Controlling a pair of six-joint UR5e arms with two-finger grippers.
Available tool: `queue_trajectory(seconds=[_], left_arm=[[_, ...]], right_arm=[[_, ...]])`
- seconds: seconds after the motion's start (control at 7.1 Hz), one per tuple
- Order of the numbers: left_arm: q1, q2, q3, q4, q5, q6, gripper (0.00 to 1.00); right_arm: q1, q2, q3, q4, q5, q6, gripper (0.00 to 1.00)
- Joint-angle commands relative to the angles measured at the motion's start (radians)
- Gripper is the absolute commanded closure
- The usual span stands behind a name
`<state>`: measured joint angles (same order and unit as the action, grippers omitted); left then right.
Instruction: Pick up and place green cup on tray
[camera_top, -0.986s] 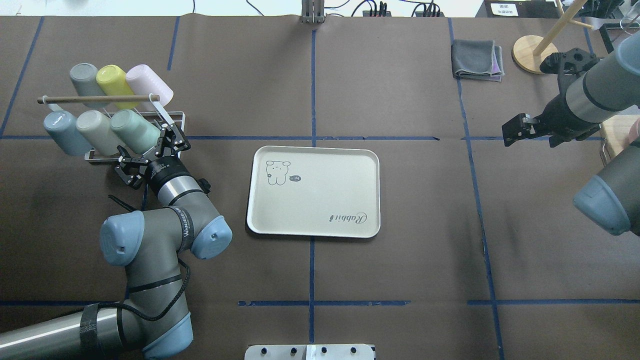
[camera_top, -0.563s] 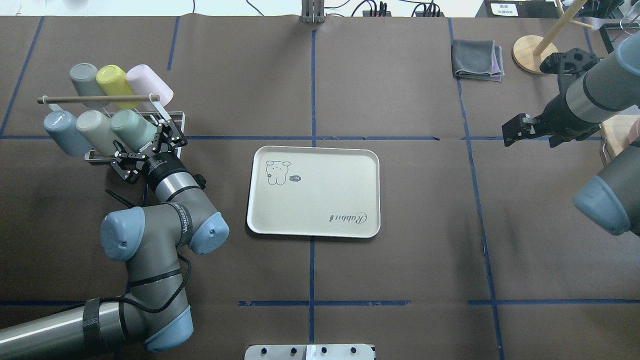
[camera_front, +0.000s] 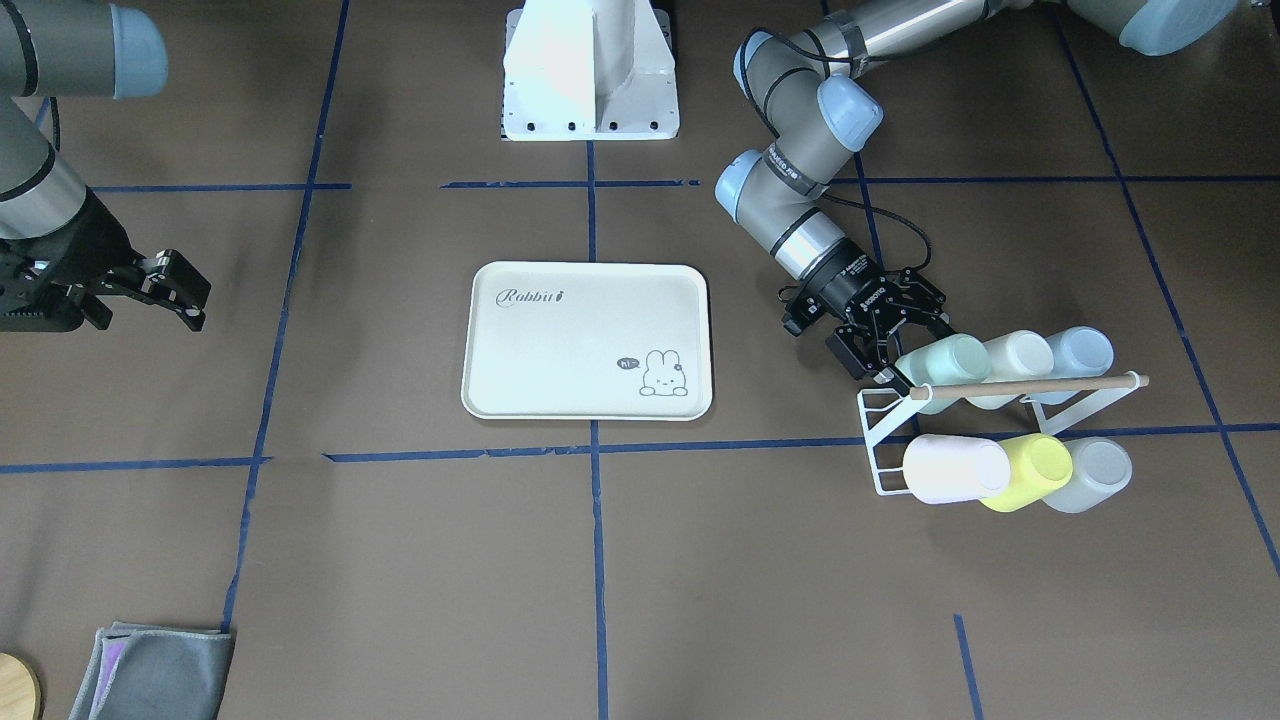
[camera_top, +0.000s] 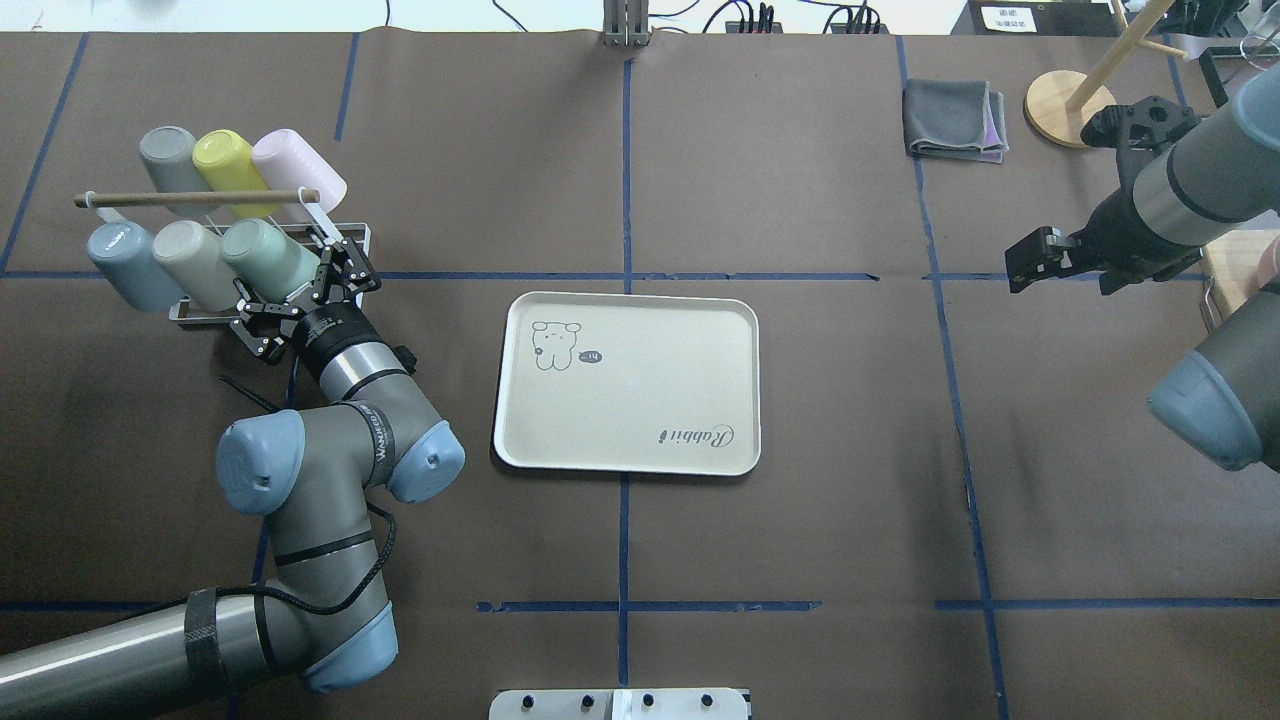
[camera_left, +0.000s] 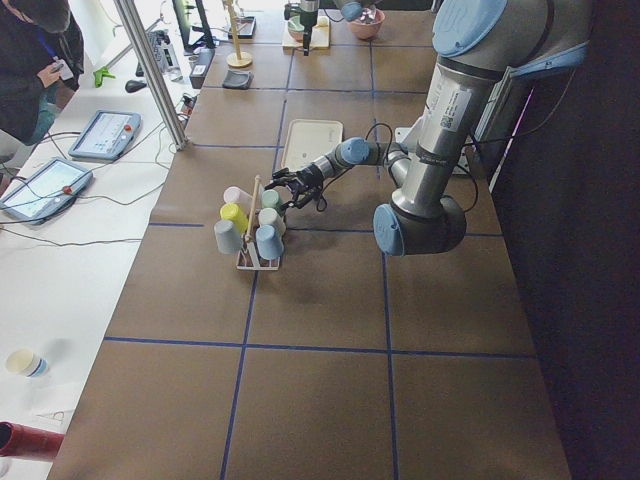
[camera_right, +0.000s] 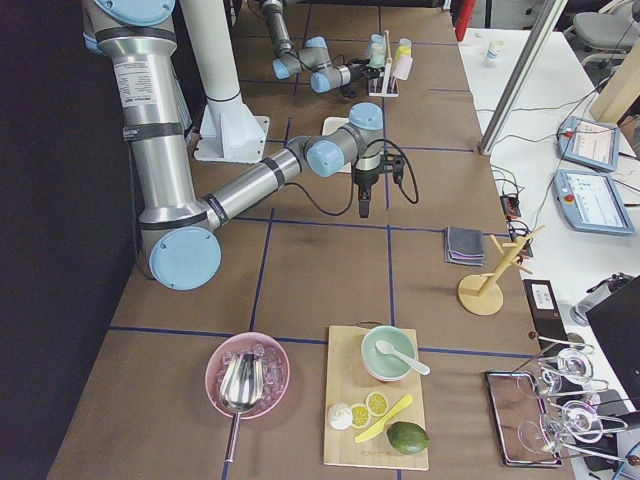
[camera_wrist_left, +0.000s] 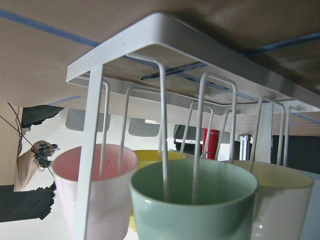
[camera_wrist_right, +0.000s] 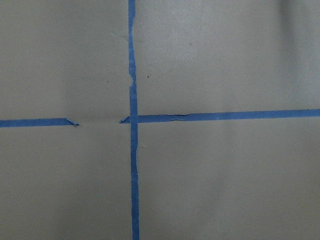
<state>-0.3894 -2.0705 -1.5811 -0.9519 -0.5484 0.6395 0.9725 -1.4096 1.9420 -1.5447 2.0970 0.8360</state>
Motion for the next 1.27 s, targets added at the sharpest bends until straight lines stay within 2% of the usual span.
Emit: queue_trajectory(seconds=[0.0,0.7,0.84,1.13], left_arm=[[-0.002,0.000,-0.003,-0.024,-0.005,0.032,0.03],[-0.012,0.012,-0.013,-0.103,-0.031,0.075,0.05],[-0.011,0.027,-0.013,-0.149,-0.044,0.078,0.04],[-0.014,0.029,-0.013,-0.154,-0.045,0.080,0.02]], right_arm=[[0.002,0.000,0.000,0.000,0.000,0.000,0.00],[0.002,0.001,0.000,0.000,0.000,0.000,0.00],[0.002,0.003,0.000,0.000,0.000,0.000,0.00],[0.002,0.003,0.002,0.000,-0.002,0.000,0.00]])
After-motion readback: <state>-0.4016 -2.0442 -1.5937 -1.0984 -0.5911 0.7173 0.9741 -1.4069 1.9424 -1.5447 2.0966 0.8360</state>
